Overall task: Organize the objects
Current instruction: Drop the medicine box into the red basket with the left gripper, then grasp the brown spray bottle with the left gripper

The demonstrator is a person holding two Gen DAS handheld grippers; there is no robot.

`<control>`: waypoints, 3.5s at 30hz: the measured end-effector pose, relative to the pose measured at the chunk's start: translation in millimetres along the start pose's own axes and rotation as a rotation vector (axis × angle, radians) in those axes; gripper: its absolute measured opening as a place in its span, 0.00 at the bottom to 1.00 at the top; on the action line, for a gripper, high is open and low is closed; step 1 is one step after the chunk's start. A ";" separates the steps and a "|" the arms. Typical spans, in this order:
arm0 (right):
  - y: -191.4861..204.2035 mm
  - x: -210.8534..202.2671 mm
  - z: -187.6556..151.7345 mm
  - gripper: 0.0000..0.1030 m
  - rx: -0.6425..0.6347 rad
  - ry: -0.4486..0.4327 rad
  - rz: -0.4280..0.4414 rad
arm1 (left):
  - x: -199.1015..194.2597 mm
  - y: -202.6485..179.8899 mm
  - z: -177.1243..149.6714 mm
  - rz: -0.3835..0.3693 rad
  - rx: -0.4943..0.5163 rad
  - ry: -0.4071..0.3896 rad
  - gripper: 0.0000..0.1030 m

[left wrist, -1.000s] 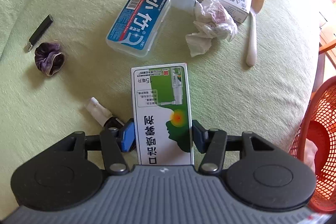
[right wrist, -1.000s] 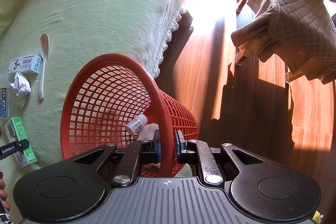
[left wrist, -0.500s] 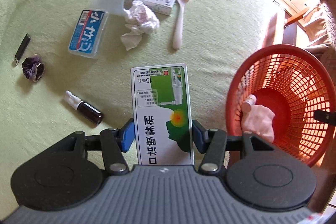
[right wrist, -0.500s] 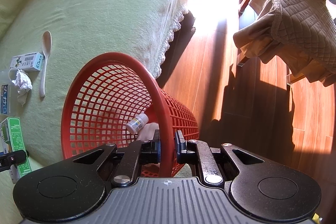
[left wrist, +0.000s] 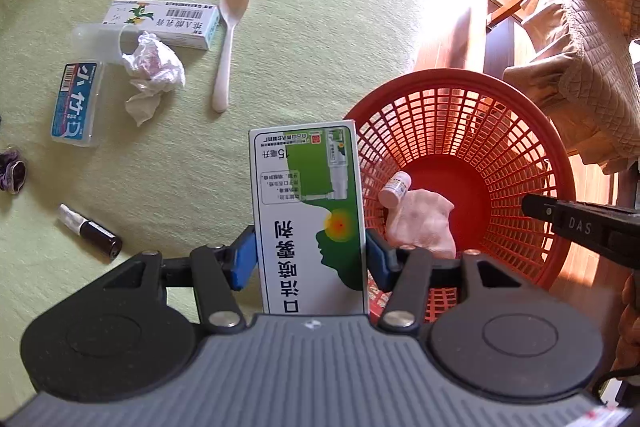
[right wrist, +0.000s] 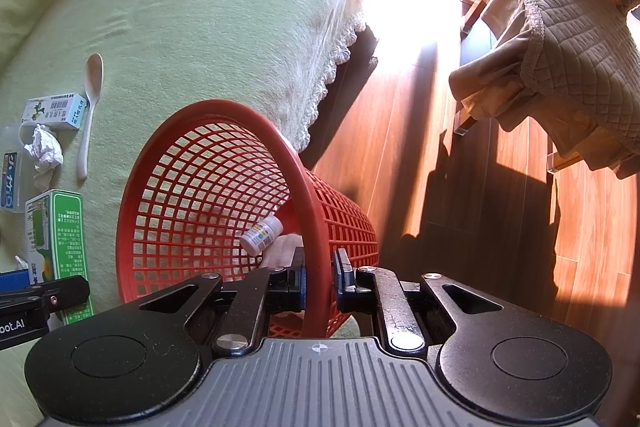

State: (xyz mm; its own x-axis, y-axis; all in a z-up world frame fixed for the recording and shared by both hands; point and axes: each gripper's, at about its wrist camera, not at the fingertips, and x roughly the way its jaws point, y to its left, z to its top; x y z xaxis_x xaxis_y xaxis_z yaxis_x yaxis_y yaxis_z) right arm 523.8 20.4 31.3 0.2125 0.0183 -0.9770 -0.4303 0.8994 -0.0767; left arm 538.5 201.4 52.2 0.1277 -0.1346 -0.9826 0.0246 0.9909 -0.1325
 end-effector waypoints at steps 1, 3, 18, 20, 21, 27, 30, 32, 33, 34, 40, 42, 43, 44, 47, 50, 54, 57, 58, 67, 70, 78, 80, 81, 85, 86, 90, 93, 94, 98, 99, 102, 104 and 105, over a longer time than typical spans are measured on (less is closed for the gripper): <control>0.0 0.0 0.2 0.09 0.000 0.000 0.000 | 0.4 -2.5 0.9 -0.003 0.003 0.000 0.50; 0.2 -0.1 0.1 0.09 -0.001 -0.001 0.001 | 0.7 -8.4 2.8 -0.012 0.012 -0.001 0.50; -2.4 1.3 1.6 0.09 0.003 -0.001 0.007 | 9.7 -42.3 9.2 -0.064 0.072 0.020 0.50; -2.3 1.4 1.5 0.09 0.003 -0.001 0.007 | 9.2 -45.5 10.1 -0.079 0.074 0.022 0.49; -2.6 1.5 1.7 0.09 0.003 -0.001 0.008 | 7.9 -47.6 10.7 -0.083 0.069 0.019 0.50; 0.7 2.1 1.8 0.10 -0.003 -0.002 0.007 | 5.2 -48.7 13.3 -0.074 0.066 0.013 0.53; -0.7 2.1 1.9 0.10 0.004 -0.001 0.009 | 4.9 -42.7 13.0 -0.060 0.050 0.013 0.55; -0.9 1.5 2.4 0.09 0.003 0.000 0.010 | 4.1 -35.8 11.4 -0.048 0.040 0.011 0.55; -0.8 1.4 2.3 0.09 0.004 0.000 0.010 | 3.8 -31.5 10.1 -0.041 0.034 0.011 0.55; -0.7 1.1 2.2 0.09 0.003 -0.001 0.009 | 3.6 -27.4 8.8 -0.034 0.027 0.012 0.55; -0.6 0.9 2.0 0.09 0.003 -0.001 0.008 | 0.8 11.4 -4.7 0.023 -0.038 0.004 0.55; -0.6 0.9 1.8 0.09 0.004 -0.001 0.008 | -1.0 28.0 -11.1 0.048 -0.064 -0.004 0.56; -0.4 0.7 1.8 0.09 0.006 -0.001 0.008 | -1.8 35.3 -13.9 0.059 -0.072 -0.009 0.56; -0.5 0.4 1.9 0.09 0.006 -0.001 0.008 | -2.8 45.4 -18.1 0.074 -0.079 -0.017 0.57; -1.1 0.6 2.0 0.09 0.008 0.000 0.007 | -3.2 75.4 -27.7 0.136 -0.106 -0.029 0.58; -1.9 0.2 2.7 0.09 0.012 -0.001 0.006 | 1.2 109.4 -39.9 0.206 -0.154 -0.032 0.58; -1.9 -0.2 3.4 0.09 0.016 -0.001 0.000 | 8.8 158.9 -54.2 0.262 -0.288 -0.046 0.56; -1.2 -0.2 4.2 0.09 0.018 -0.001 -0.003 | 15.1 189.4 -60.5 0.271 -0.402 -0.069 0.53; -0.7 0.0 4.4 0.09 0.017 -0.001 -0.005 | 17.7 197.3 -60.9 0.264 -0.433 -0.076 0.50; 4.5 -0.7 5.1 0.09 0.017 -0.004 -0.021 | 44.0 226.2 -56.9 0.188 -0.597 -0.110 0.30; 5.3 -0.7 5.2 0.09 0.019 -0.004 -0.025 | 56.4 229.5 -54.6 0.185 -0.608 -0.084 0.28; 6.3 -1.5 5.6 0.09 0.025 -0.004 -0.029 | 74.0 230.9 -50.6 0.179 -0.650 -0.084 0.27; 6.5 -1.7 5.7 0.09 0.026 -0.004 -0.030 | 73.0 227.6 -51.9 0.186 -0.622 -0.091 0.27; 6.0 -1.6 5.8 0.09 0.028 -0.003 -0.030 | 72.3 226.3 -52.9 0.187 -0.613 -0.095 0.27; 5.9 -2.0 5.4 0.09 0.029 -0.004 -0.031 | 69.6 222.6 -54.1 0.189 -0.604 -0.093 0.26; 6.3 -1.5 4.9 0.09 0.028 -0.003 -0.031 | 68.6 221.4 -54.3 0.187 -0.598 -0.090 0.25; 5.2 -0.8 5.2 0.09 0.028 -0.002 -0.030 | 59.1 209.5 -56.4 0.181 -0.535 -0.090 0.22; 5.2 -0.7 5.3 0.09 0.030 -0.002 -0.029 | 45.5 190.8 -57.6 0.180 -0.431 -0.123 0.21; 5.1 -0.7 5.2 0.09 0.030 -0.002 -0.029 | 42.5 184.5 -57.4 0.178 -0.397 -0.131 0.21; 5.1 -0.5 5.3 0.09 0.031 -0.002 -0.029 | 45.2 168.6 -47.1 0.183 -0.306 -0.134 0.21; 5.2 -0.5 5.3 0.09 0.031 -0.002 -0.029 | 50.9 169.8 -43.0 0.187 -0.299 -0.127 0.21; 5.2 -0.2 5.5 0.09 0.029 -0.003 -0.028 | 66.4 169.5 -34.3 0.194 -0.302 -0.087 0.20; 5.4 0.2 5.6 0.09 0.028 -0.003 -0.026 | 68.3 168.9 -31.7 0.191 -0.312 -0.081 0.19; 5.6 0.3 5.5 0.09 0.029 -0.003 -0.025 | 67.1 168.1 -31.0 0.193 -0.312 -0.079 0.18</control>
State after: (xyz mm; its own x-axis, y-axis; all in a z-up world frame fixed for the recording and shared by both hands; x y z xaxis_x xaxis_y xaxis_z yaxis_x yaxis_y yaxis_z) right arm 526.3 27.8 31.7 0.2253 -0.0034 -0.9743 -0.3995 0.9117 -0.0956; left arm 520.4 359.2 -40.0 0.1768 0.0667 -0.9820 -0.3089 0.9511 0.0089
